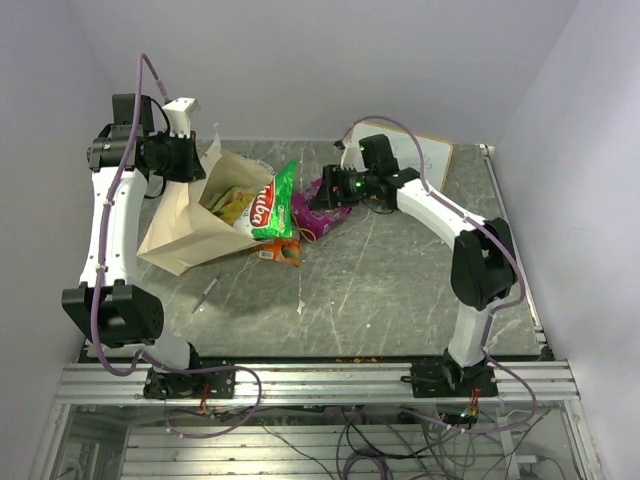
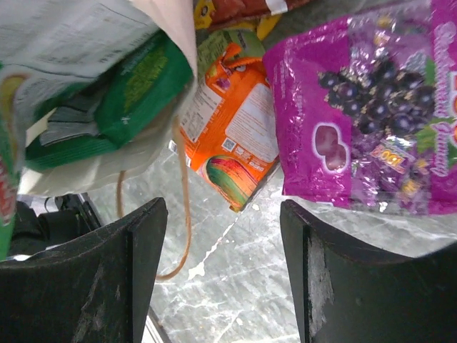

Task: Place the snacks into the paper bag
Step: Adjust the snack in the paper bag, then adjust the paper bag at the center of the board.

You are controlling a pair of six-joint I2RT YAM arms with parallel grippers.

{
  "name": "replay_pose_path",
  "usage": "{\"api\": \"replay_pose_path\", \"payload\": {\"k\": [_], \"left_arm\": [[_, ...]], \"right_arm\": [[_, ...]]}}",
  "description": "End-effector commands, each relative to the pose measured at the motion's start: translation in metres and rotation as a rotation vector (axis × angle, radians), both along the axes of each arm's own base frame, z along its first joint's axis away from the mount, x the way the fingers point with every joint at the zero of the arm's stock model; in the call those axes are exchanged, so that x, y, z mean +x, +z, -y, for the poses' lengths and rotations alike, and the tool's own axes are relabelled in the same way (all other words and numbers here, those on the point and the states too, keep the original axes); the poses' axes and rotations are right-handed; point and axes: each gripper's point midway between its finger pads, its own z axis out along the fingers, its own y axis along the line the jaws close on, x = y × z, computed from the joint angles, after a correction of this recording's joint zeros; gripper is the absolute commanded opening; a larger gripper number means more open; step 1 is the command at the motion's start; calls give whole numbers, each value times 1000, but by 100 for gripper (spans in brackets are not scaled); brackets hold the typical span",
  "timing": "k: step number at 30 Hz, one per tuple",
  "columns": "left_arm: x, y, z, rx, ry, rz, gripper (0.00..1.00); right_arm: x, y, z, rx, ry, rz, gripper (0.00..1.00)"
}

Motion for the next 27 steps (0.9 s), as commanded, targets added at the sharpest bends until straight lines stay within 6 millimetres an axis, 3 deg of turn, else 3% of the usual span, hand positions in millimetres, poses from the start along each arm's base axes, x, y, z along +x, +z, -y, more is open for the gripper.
{"api": "replay_pose_path", "payload": {"k": [1,10,16,20,23,27], "left_arm": [[1,24,-4,5,13,94,7],[1,26,-3,4,12,96,7],[1,26,-3,6,11,97,7],[1,27,-4,7,13,100,7],[1,27,-3,6,12,98,7],[1,26,-3,5,11,98,7]], "right_arm": [[-1,-10,-23,63,39,-67,64],[-33,-26,-56,70,155,-108,64],[-37,-45,-58,33,158,-131,56],[-39,-46,-60,35,168,-132,50],[-38,-64,-60,7,167,-151,49],[-39,-70,-59,1,175,-160,49]]}}
